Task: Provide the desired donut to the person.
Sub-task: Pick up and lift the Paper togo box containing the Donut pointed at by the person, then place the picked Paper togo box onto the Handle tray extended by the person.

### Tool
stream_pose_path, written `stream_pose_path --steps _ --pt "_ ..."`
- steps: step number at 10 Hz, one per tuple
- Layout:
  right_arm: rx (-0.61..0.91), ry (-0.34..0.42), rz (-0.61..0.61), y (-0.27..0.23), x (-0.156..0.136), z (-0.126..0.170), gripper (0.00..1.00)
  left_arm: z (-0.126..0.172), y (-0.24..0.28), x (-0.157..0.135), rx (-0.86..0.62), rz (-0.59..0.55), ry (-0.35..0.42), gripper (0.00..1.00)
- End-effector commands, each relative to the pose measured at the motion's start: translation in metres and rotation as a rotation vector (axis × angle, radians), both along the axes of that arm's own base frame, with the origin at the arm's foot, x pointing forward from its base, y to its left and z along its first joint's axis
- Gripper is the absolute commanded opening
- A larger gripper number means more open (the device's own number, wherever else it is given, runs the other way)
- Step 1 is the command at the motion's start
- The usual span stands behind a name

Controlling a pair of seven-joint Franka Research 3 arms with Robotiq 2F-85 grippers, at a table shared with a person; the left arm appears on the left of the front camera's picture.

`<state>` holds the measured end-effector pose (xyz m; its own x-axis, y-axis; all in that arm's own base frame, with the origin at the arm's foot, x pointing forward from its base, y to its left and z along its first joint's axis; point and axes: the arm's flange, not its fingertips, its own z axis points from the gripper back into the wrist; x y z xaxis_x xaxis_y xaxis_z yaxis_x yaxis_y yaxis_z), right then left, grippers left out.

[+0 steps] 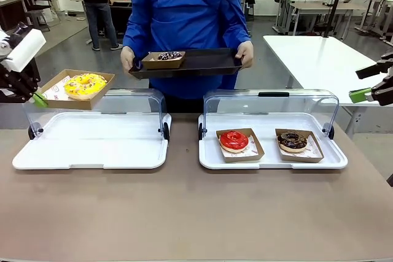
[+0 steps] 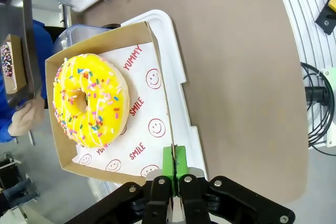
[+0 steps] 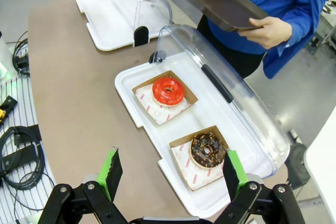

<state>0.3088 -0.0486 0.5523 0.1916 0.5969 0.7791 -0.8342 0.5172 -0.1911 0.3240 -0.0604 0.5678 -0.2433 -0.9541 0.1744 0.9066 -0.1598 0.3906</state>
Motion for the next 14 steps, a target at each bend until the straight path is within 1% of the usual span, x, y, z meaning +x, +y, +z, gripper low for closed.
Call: stream_pose_path --steps 1,14 --pt "0.014 -0.007 0.020 0.0012 0.0012 -0.0025 1.00 0.0033 -0.0012 0.0002 0.019 0.025 -0.007 0.00" --pt "0.014 -0.007 0.020 0.0012 0.0012 -0.0025 1.00 0.0033 -0.0012 0.0002 0.019 0.025 -0.007 0.00"
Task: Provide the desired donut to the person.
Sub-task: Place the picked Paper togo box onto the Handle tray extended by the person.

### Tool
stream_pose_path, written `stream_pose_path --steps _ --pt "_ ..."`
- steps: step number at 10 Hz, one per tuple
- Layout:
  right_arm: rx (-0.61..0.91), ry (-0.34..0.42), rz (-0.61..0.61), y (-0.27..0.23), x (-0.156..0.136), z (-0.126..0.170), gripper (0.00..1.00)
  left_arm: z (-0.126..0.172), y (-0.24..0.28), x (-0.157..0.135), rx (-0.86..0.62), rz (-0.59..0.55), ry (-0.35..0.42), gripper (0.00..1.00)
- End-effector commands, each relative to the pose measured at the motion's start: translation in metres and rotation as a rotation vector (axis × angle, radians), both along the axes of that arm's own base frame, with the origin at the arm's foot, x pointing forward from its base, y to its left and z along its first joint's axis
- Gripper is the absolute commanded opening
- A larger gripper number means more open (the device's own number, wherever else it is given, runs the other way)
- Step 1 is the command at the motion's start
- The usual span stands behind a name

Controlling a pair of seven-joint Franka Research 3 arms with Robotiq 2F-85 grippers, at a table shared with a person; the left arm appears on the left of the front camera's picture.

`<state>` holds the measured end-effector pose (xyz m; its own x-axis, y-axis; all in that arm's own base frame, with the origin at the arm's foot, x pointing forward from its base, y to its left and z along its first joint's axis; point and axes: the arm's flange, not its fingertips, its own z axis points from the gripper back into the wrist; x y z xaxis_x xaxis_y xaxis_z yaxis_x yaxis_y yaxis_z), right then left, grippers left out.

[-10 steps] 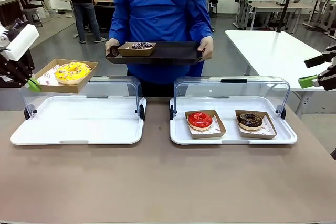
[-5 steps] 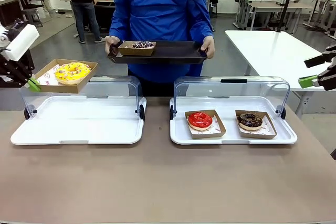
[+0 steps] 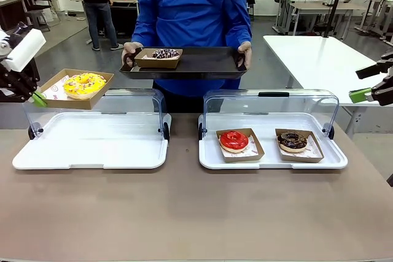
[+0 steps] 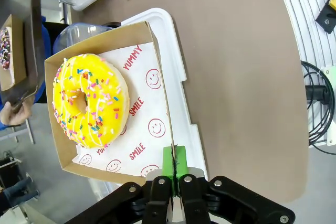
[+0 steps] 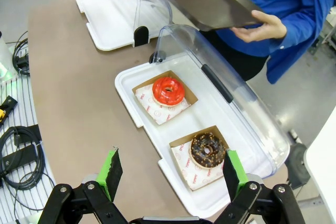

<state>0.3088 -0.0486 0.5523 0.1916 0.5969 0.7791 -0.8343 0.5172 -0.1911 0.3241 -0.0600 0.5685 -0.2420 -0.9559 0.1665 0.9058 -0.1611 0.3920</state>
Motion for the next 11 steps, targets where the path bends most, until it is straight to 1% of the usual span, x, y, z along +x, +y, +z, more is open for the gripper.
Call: stream_pose_path --steps 1,11 --pt "0.014 -0.007 0.020 0.0012 0.0012 -0.0025 1.00 0.0026 -0.0016 0.0001 0.012 0.024 -0.005 0.00" --pt "0.014 -0.007 0.020 0.0012 0.0012 -0.0025 1.00 0.0026 -0.0016 0.0001 0.012 0.024 -0.005 0.00"
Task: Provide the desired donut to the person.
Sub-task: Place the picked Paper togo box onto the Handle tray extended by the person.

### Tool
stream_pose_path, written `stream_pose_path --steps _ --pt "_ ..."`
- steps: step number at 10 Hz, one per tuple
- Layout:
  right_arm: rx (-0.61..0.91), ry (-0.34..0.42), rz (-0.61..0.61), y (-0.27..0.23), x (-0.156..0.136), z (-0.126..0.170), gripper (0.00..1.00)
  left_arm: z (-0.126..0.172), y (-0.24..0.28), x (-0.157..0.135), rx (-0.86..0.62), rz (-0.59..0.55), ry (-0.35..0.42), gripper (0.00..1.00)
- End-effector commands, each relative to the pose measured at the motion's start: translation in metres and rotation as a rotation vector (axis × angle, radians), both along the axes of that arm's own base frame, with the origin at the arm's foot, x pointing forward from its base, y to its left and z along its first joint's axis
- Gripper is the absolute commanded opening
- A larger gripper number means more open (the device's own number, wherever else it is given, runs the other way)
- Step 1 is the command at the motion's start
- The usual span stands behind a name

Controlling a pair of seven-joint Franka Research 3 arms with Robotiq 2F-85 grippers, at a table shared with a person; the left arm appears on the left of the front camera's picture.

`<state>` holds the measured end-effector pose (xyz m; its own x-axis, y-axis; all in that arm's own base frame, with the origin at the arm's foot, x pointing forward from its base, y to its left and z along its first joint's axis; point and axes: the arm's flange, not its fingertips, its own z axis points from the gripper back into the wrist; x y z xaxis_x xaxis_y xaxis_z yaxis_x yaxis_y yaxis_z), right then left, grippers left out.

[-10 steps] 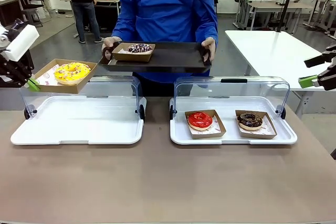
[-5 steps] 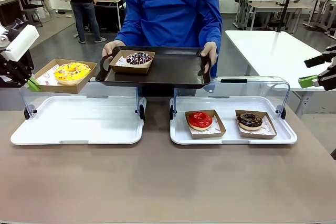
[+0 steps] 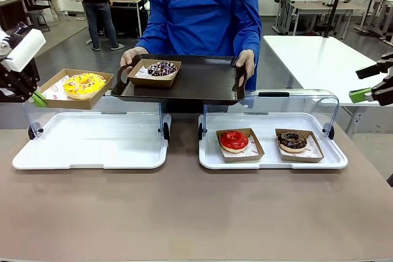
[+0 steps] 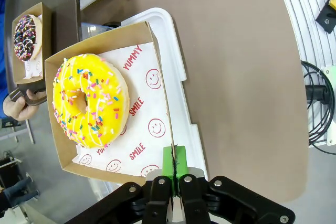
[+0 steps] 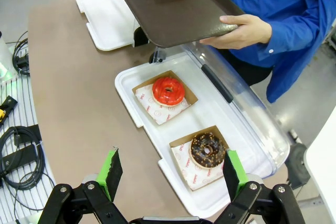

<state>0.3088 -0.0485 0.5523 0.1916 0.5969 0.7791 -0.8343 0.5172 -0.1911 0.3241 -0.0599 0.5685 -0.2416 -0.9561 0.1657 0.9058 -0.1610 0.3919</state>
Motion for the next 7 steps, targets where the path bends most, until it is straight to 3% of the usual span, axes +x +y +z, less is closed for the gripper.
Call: stream_pose_path --steps 1,7 --pt "0.014 -0.007 0.020 0.0012 0.0012 -0.0025 1.00 0.0026 -0.0017 0.0001 0.011 0.023 -0.005 0.00" --pt "0.014 -0.007 0.020 0.0012 0.0012 -0.0025 1.00 0.0026 -0.0017 0.0001 0.011 0.023 -0.005 0.00"
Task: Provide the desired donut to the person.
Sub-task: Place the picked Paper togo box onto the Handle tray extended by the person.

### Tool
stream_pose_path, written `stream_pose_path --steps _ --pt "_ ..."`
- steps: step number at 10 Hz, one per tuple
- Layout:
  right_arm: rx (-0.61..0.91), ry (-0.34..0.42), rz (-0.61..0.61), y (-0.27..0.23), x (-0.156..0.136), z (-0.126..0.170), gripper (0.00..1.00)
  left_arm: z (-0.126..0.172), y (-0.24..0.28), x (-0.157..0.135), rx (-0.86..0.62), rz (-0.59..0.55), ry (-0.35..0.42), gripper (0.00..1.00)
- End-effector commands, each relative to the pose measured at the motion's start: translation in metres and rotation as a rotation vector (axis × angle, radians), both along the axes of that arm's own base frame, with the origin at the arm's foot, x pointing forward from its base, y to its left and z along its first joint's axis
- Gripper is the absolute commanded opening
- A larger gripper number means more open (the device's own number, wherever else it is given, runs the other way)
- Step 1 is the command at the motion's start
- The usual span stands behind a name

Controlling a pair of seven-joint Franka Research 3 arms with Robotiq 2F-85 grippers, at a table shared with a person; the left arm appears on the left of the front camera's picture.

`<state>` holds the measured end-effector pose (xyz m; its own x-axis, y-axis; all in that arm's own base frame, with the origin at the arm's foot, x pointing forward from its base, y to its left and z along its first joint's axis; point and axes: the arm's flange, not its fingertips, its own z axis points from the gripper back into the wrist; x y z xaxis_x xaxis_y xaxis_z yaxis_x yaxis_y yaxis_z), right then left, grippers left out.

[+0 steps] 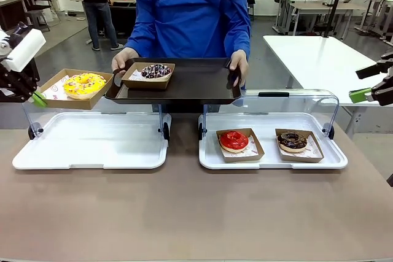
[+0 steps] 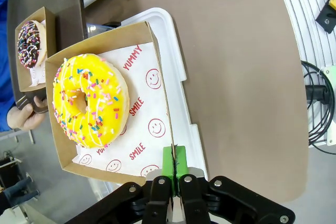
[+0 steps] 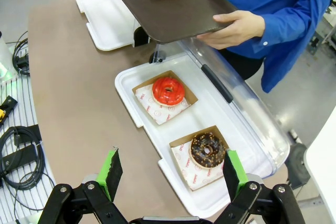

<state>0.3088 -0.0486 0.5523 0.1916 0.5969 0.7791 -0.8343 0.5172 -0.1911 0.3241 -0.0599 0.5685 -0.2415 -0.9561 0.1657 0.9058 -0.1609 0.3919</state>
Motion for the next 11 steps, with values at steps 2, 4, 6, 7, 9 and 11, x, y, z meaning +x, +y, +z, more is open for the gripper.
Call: stream_pose_path --steps 2,4,6,7,9,11 --pt "0.014 -0.007 0.020 0.001 0.001 -0.002 1.00 0.028 -0.027 0.024 -0.015 -0.023 -0.018 0.02" --pt "0.014 -0.007 0.020 0.001 0.001 -0.002 1.00 0.073 -0.094 0.071 -0.049 -0.082 -0.002 0.02" --pt "0.014 -0.007 0.020 0.001 0.001 -0.002 1.00 0.087 -0.155 0.111 -0.033 -0.091 0.041 0.02" --pt "0.014 -0.007 0.020 0.001 0.001 -0.002 1.00 0.082 -0.183 0.137 -0.029 -0.091 0.052 0.02" --pt "0.014 -0.007 0.020 0.001 0.001 -0.002 1.00 0.062 -0.241 0.187 -0.050 -0.067 0.091 0.02" --pt "0.014 -0.007 0.020 0.001 0.001 -0.002 1.00 0.041 -0.274 0.218 -0.064 -0.070 0.147 0.02"
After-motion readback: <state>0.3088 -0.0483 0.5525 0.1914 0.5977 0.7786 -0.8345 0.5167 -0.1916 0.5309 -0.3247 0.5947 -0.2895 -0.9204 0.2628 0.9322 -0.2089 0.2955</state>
